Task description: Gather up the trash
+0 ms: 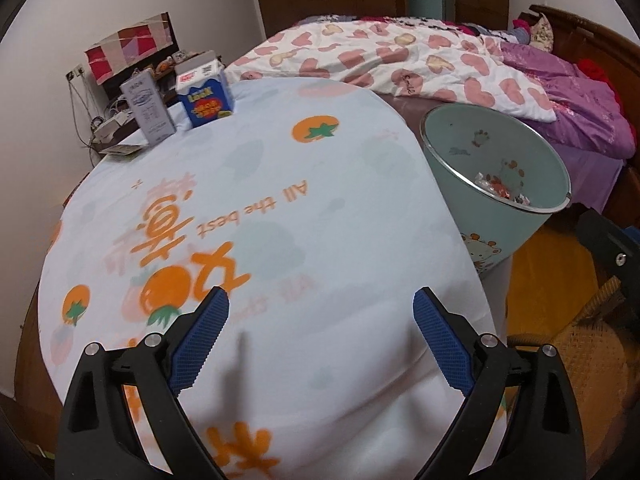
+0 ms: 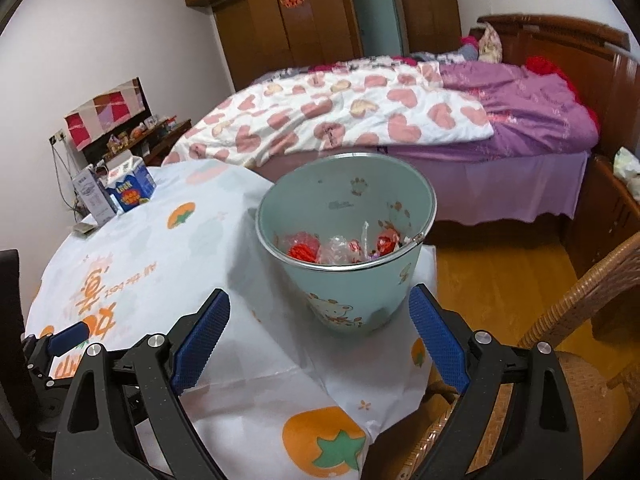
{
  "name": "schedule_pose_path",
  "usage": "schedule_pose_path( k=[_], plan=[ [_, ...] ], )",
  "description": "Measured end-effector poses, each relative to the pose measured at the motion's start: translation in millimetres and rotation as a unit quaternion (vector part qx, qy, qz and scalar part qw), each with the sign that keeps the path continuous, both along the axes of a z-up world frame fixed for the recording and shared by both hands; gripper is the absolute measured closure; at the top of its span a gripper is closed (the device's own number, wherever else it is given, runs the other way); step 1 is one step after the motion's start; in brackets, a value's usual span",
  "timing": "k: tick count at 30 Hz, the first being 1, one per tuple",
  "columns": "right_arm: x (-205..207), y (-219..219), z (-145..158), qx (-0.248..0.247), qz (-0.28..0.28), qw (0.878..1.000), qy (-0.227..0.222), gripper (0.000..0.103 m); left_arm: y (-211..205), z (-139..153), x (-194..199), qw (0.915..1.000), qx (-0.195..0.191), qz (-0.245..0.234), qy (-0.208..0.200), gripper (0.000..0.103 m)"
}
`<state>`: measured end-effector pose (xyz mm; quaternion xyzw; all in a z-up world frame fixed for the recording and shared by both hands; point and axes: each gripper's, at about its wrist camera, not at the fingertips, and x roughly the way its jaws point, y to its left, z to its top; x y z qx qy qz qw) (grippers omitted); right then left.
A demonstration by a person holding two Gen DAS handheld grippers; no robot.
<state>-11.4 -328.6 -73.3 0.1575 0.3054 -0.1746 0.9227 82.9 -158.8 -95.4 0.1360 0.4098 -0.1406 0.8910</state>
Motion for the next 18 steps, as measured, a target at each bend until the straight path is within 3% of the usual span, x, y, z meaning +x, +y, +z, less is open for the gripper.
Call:
schedule_pose_path(
  k=[11, 18],
  plan=[
    [-39, 34, 51, -0.083, -0.003, 0.993, -0.086, 0.011, 29, 40, -28, 0.9956, -0.045, 0.026, -0.078, 0.006],
    [-47, 42, 66, -0.101, 0.003, 0.989, -0.106, 0.01, 35, 55, -39, 0.9918, -0.057, 0.029, -0.11, 0.006]
  ],
)
